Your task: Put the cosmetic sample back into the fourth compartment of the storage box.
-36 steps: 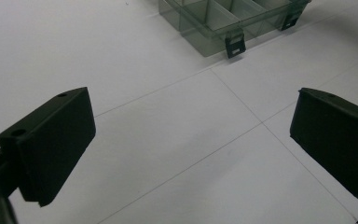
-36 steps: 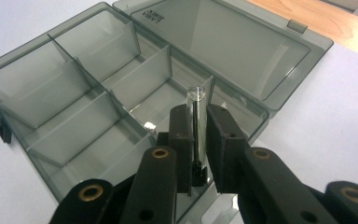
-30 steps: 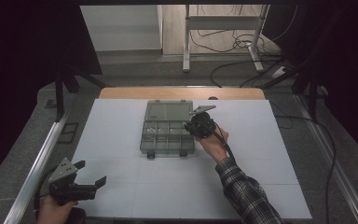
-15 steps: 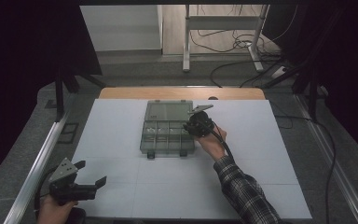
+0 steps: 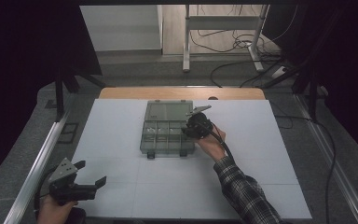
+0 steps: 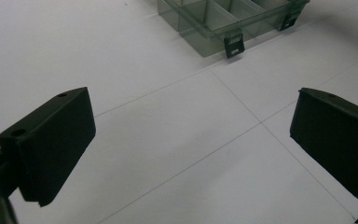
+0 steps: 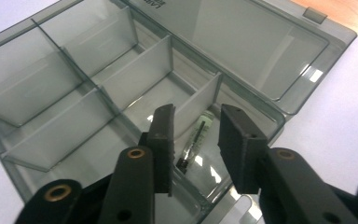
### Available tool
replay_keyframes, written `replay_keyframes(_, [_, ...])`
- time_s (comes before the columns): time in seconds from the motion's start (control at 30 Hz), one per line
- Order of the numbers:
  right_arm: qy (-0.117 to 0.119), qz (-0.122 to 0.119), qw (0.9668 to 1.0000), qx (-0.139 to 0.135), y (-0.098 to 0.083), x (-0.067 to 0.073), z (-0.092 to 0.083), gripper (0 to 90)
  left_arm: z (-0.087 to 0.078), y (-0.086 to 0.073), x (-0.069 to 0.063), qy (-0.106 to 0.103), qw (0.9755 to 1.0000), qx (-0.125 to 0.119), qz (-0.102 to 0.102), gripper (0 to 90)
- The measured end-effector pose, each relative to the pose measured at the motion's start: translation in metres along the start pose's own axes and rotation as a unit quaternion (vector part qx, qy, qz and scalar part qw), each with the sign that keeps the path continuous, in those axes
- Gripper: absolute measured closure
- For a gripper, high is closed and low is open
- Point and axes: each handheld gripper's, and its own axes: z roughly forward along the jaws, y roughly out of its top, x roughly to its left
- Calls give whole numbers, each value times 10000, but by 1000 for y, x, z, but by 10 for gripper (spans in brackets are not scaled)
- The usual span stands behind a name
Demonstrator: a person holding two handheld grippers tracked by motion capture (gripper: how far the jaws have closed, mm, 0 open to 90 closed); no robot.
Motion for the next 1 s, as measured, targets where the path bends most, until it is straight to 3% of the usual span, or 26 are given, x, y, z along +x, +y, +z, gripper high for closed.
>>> replay_keyframes(0.37, [37,8,10000,85,0,7,-7,484,0,0,-1,13,10000,6,24,4])
replay_keyframes(0.77, [104,87,9998,120,-2,12,-14,383,0,0,-1,17,10000,9,37,4])
replay_keyframes(1.0, [188,97,9993,300,-5,14,-15,347,0,0,-1,10,10000,26,64,4])
